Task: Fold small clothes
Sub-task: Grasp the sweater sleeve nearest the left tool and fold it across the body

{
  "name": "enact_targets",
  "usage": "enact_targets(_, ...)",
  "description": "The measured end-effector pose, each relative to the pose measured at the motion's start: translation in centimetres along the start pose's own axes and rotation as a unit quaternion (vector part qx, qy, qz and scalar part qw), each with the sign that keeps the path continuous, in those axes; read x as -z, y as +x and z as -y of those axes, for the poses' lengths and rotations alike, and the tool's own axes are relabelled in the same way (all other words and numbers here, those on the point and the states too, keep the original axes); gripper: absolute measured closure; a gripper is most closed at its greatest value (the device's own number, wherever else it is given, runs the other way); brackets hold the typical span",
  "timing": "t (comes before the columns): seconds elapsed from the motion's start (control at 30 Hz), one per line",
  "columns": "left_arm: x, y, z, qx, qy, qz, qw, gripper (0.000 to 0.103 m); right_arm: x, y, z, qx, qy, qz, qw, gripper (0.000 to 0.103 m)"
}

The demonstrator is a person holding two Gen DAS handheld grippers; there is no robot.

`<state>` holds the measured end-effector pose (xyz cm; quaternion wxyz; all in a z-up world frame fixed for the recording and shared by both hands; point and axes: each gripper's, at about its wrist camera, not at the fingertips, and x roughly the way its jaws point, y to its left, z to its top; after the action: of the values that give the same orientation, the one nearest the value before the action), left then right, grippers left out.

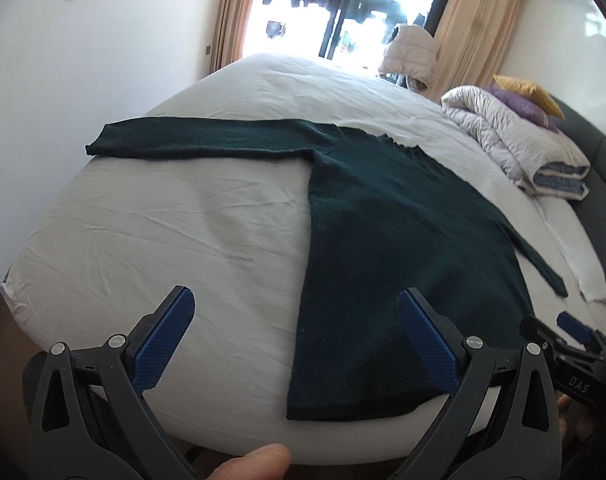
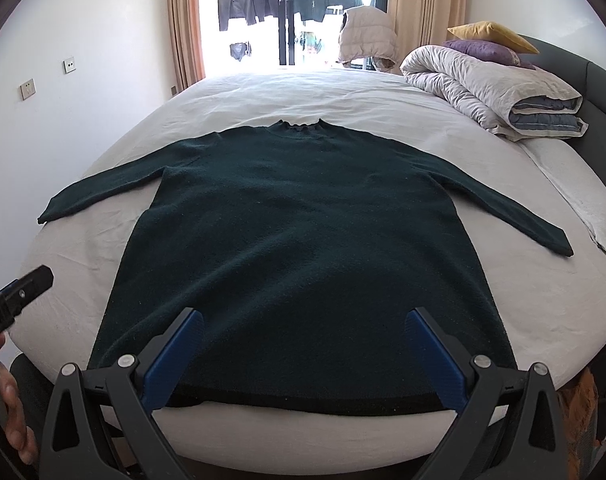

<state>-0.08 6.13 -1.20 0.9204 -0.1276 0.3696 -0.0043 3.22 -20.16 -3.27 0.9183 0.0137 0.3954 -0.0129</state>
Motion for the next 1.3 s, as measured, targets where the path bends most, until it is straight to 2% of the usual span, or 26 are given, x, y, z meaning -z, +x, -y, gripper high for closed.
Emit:
enact_targets(0.07,-0.3,0.3,-1.4,0.022,-0.021,0.012,0.9994,0.000,-0.5,0.3,-0.1,-0.010,0.001,0.005,1.000,0.000)
enact_targets(0.13,-0.8,1.5,-3.2,0.061,-0.046,-0.019,0.9969,0.000,-0.9,0.2,-0.3,-0.025,0.002,0.015,1.000,0.000)
enact_targets(0.17,-1.0,2.3,-4.2,0.072,-0.068,-0.039,0.9943,0.000,-1.0,0.1,-0.4,-0.037,0.004,0.021,0.999,0.000)
enact_targets(0.2,-1.6,2.9,-5.5,0.077,-0.090,-0.043,0.9920,0.000,-1.1,0.1,-0.5,-0.046,0.004,0.026,0.999,0.000)
enact_targets(0.27,-2.7,3.5,-8.4,0.097,-0.147,-0.022,0.9841,0.000,-1.3,0.2,-0.7,-0.061,0.005,0.034,0.998,0.000)
enact_targets(0.33,-3.8,3.8,-11.9,0.120,-0.222,0.015,0.9674,0.000,-1.5,0.5,-0.9,-0.074,0.007,0.038,0.996,0.000)
enact_targets(0.43,-5.1,4.9,-16.3,0.139,-0.314,0.055,0.9376,0.000,-1.8,1.2,-1.0,-0.091,0.012,0.038,0.995,0.000)
enact_targets(0.53,-5.9,6.9,-18.9,0.145,-0.373,0.059,0.9145,0.000,-2.1,2.2,-0.9,-0.106,0.023,0.031,0.994,0.005)
enact_targets(0.6,-6.3,8.7,-20.4,0.156,-0.414,0.054,0.8953,0.000,-2.3,3.0,-0.9,-0.114,0.028,0.024,0.993,0.007)
enact_targets(0.7,-6.4,10.1,-21.1,0.159,-0.447,0.055,0.8784,0.000,-2.2,4.0,-1.0,-0.118,0.027,0.014,0.993,0.014)
enact_targets(0.73,-6.6,10.1,-20.9,0.159,-0.453,0.061,0.8753,0.000,-2.2,4.3,-1.0,-0.120,0.027,0.011,0.992,0.016)
enact_targets(0.83,-8.2,10.3,-20.9,0.159,-0.458,0.073,0.8715,0.000,-2.0,5.1,-0.8,-0.128,0.034,0.001,0.991,0.021)
enact_targets(0.9,-9.0,10.5,-21.2,0.163,-0.460,0.078,0.8693,0.008,-1.8,5.6,-0.5,-0.133,0.043,-0.005,0.990,0.023)
enact_targets(0.93,-9.3,10.7,-20.8,0.164,-0.458,0.075,0.8706,0.021,-1.7,5.8,-0.4,-0.133,0.047,-0.007,0.990,0.023)
enact_targets(0.97,-9.2,11.5,-20.8,0.167,-0.456,0.070,0.8711,0.029,-1.6,6.0,-0.3,-0.133,0.051,-0.008,0.990,0.023)
enact_targets(1.03,-8.9,12.3,-20.5,0.174,-0.466,0.056,0.8659,0.066,-1.5,6.2,0.0,-0.132,0.056,-0.009,0.990,0.023)
enact_targets(1.07,-8.7,12.9,-20.9,0.175,-0.470,0.052,0.8633,0.074,-1.4,6.2,0.2,-0.131,0.058,-0.009,0.990,0.023)
enact_targets(1.13,-8.4,12.9,-21.2,0.174,-0.473,0.052,0.8623,0.079,-1.4,6.2,0.7,-0.130,0.065,-0.006,0.989,0.023)
enact_targets(1.2,-9.2,12.3,-21.7,0.163,-0.458,0.059,0.8718,0.085,-1.3,6.3,1.5,-0.127,0.074,-0.004,0.989,0.023)
enact_targets(1.27,-10.4,11.7,-20.2,0.154,-0.433,0.063,0.8859,0.088,-1.2,6.4,2.4,-0.127,0.086,-0.002,0.988,0.023)
enact_targets(1.3,-10.6,11.4,-19.6,0.150,-0.412,0.067,0.8964,0.088,-1.2,6.5,2.9,-0.127,0.093,-0.002,0.988,0.023)
